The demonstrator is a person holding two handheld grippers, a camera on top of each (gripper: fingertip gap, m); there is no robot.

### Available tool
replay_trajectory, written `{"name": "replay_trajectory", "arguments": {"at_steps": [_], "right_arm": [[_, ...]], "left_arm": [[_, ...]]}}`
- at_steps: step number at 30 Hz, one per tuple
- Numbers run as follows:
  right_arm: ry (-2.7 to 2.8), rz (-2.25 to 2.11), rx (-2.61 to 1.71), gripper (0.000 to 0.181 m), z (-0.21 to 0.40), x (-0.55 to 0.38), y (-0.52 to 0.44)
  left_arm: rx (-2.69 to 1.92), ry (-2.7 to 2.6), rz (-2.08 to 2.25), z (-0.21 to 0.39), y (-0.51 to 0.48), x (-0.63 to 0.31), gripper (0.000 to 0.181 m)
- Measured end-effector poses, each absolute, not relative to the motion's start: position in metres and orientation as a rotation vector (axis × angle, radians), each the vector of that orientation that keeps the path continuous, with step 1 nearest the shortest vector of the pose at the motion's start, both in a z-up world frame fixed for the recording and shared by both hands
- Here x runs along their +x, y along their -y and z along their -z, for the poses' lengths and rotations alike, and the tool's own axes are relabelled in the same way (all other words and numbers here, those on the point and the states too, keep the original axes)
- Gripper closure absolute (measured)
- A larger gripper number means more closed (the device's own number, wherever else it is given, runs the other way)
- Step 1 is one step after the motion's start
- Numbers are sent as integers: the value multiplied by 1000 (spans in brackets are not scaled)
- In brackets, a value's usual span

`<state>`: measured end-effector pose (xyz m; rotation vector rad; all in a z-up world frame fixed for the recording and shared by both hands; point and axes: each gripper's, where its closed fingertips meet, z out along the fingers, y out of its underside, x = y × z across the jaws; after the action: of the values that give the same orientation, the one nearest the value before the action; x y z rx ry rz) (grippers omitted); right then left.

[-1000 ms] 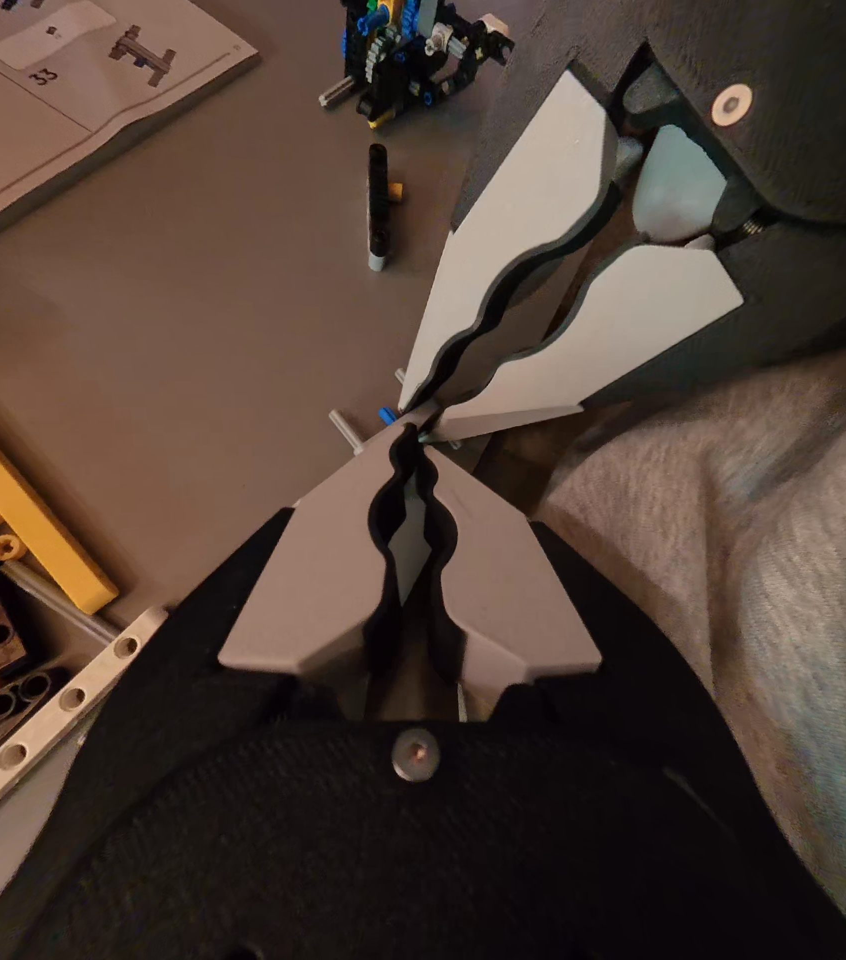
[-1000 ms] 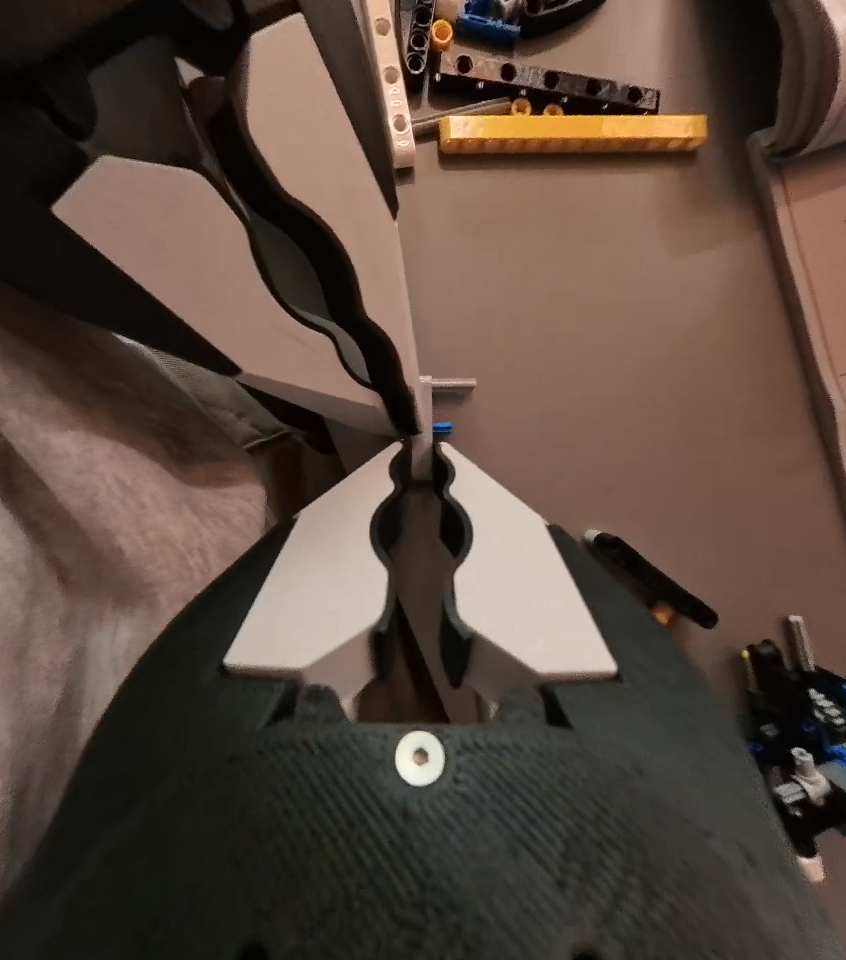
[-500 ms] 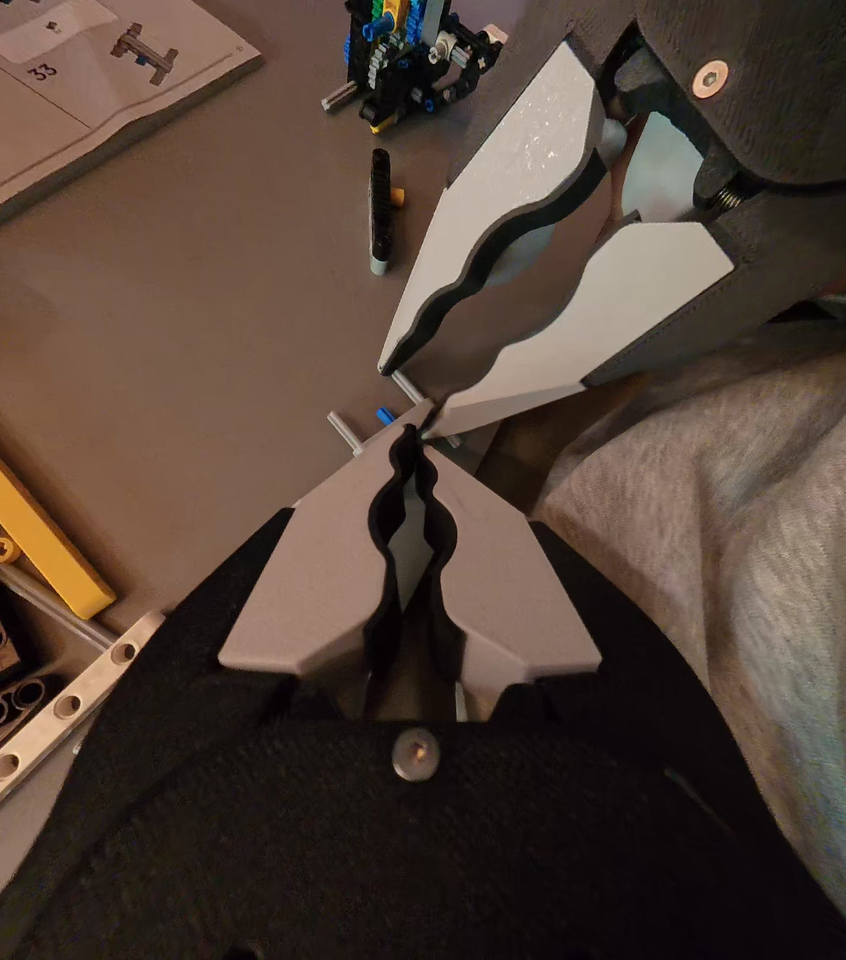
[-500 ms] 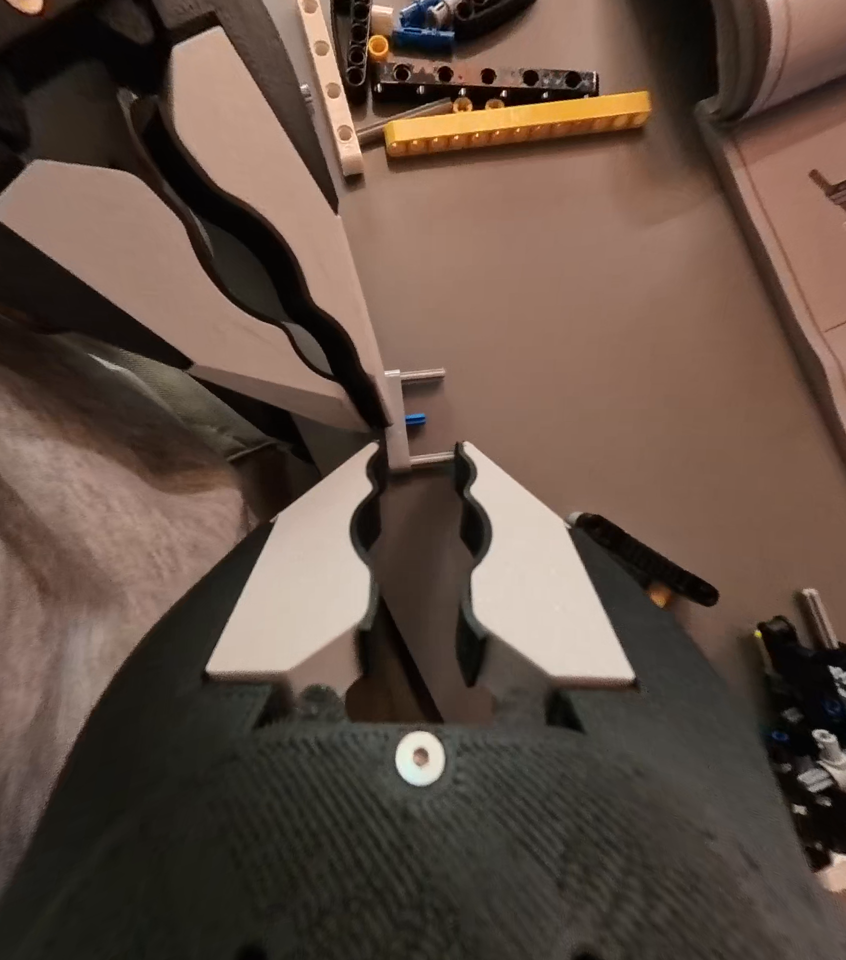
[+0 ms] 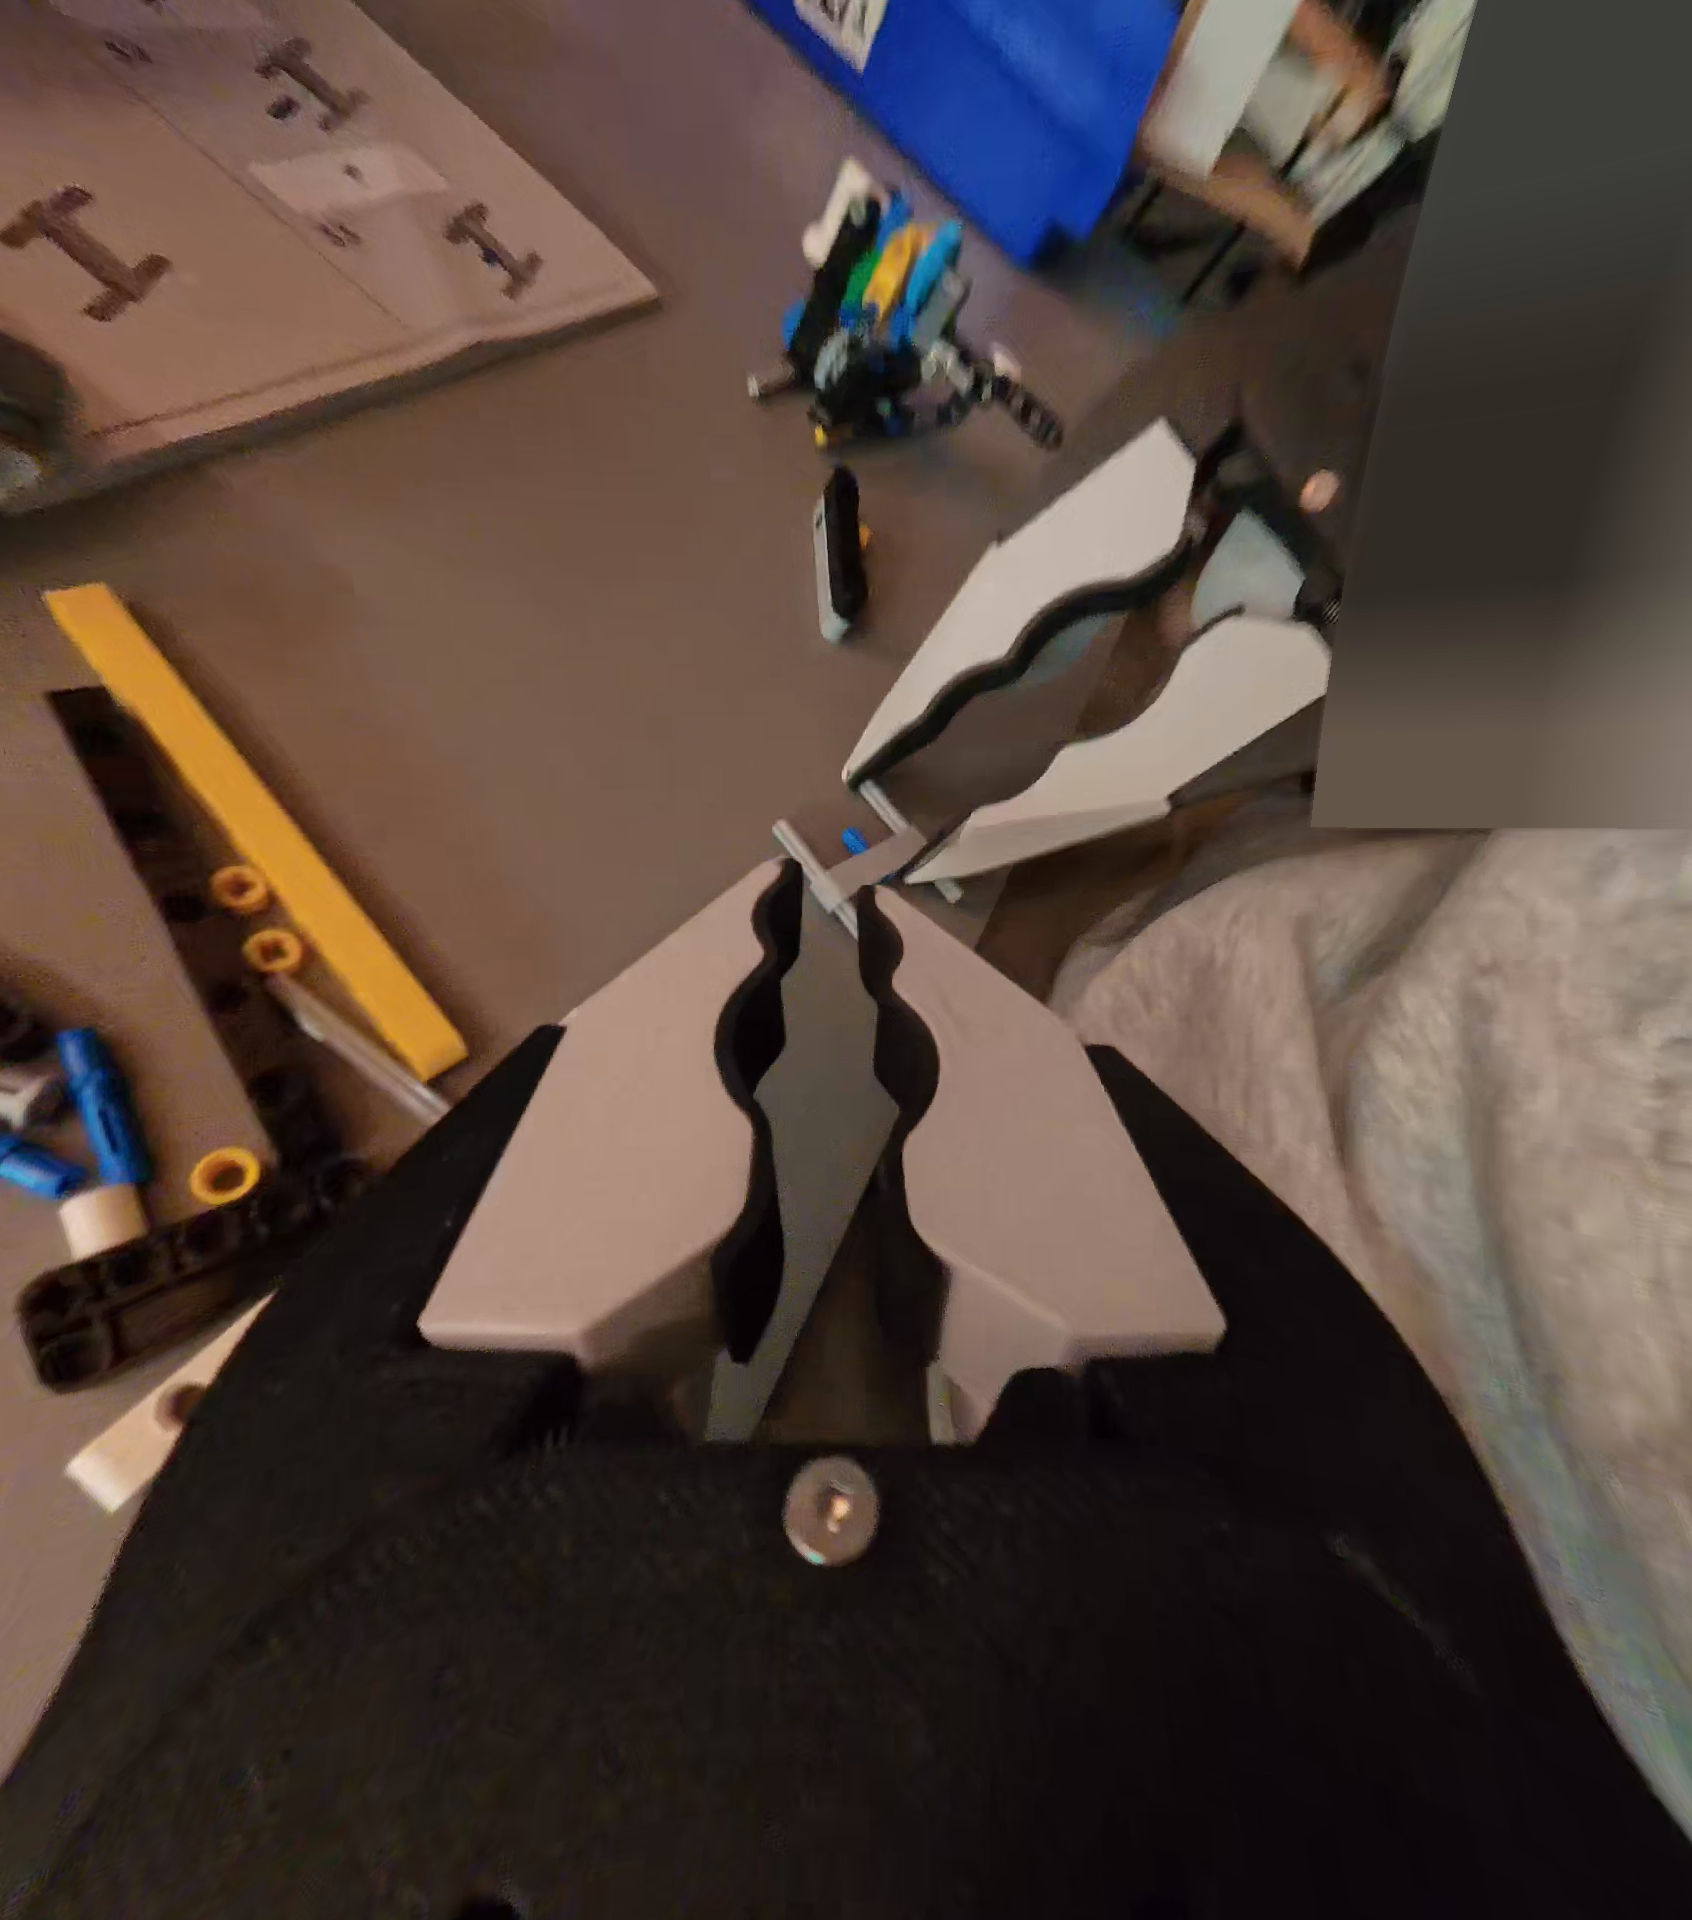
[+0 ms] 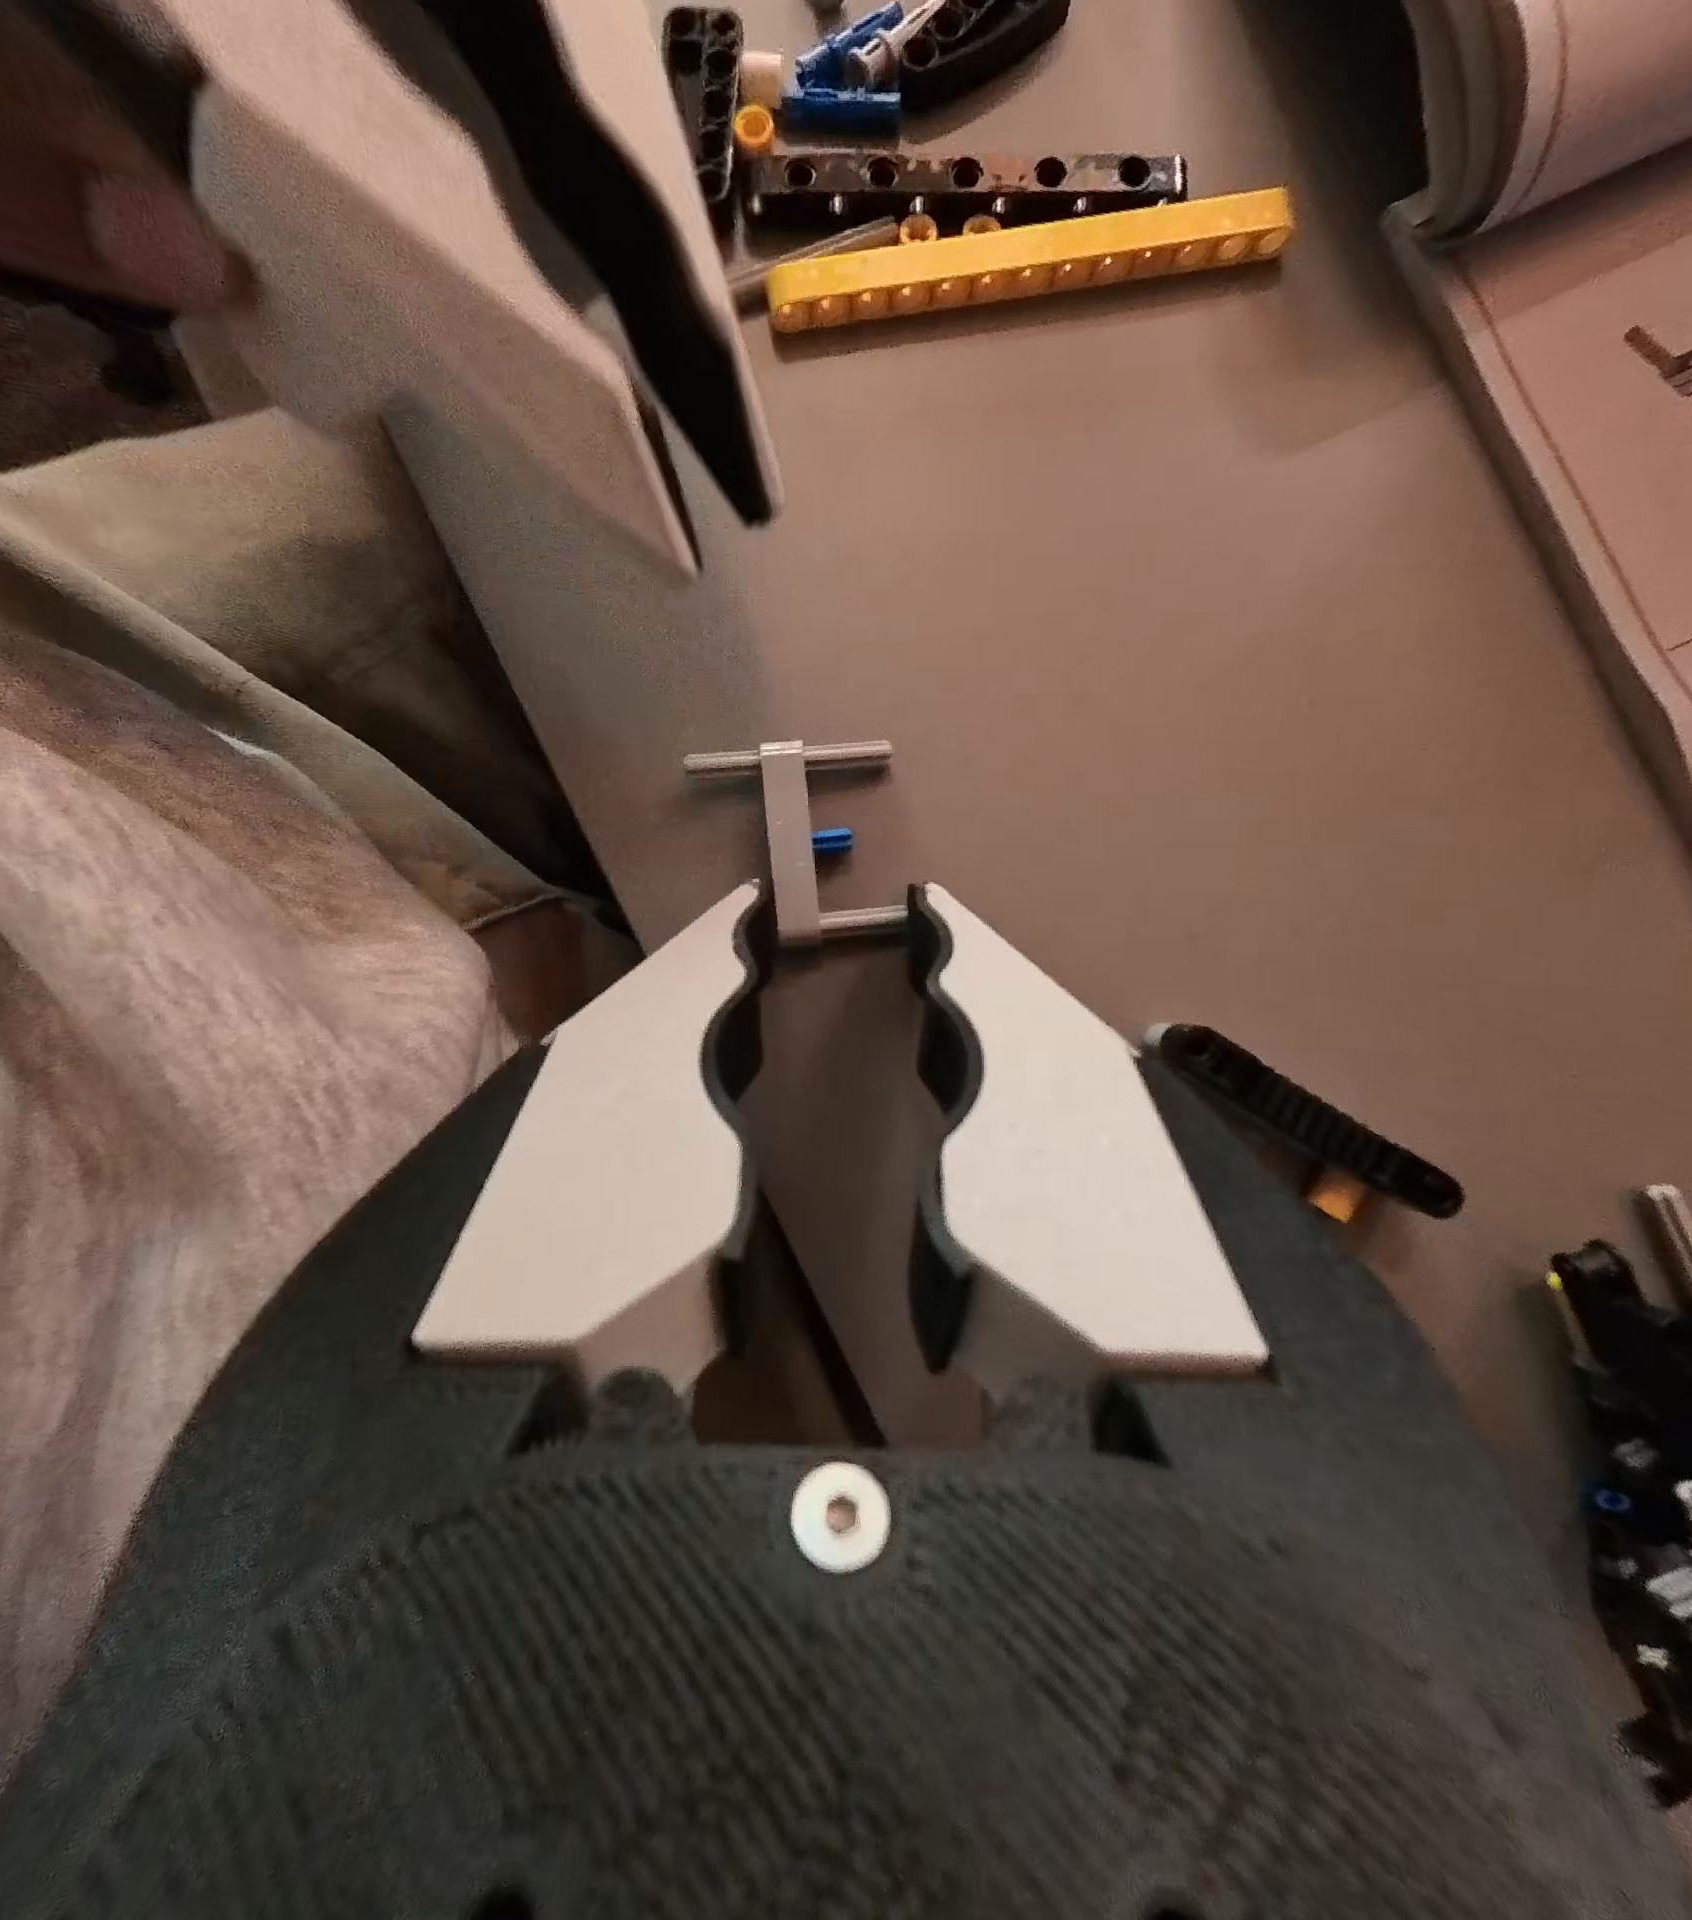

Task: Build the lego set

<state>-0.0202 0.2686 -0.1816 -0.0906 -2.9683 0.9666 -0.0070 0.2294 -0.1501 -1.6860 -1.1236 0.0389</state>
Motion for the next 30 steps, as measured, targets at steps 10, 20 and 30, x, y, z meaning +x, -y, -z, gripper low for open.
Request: {"name": "replay_trajectory", "arguments": {"at_steps": [10,20,30], "right_arm": [[2945,-906,19,145,181,-21,-271],[2998,-929,-65,155,183,-18,-275],[2990,-915,-33,156,183,-17,-275]], "left_arm": [[-1737,1128,-5,166,-235,-4,165],[-1736,1096,31,167,-248,-1,165],[-1767,1108,12,172,-255,-2,181]]}}
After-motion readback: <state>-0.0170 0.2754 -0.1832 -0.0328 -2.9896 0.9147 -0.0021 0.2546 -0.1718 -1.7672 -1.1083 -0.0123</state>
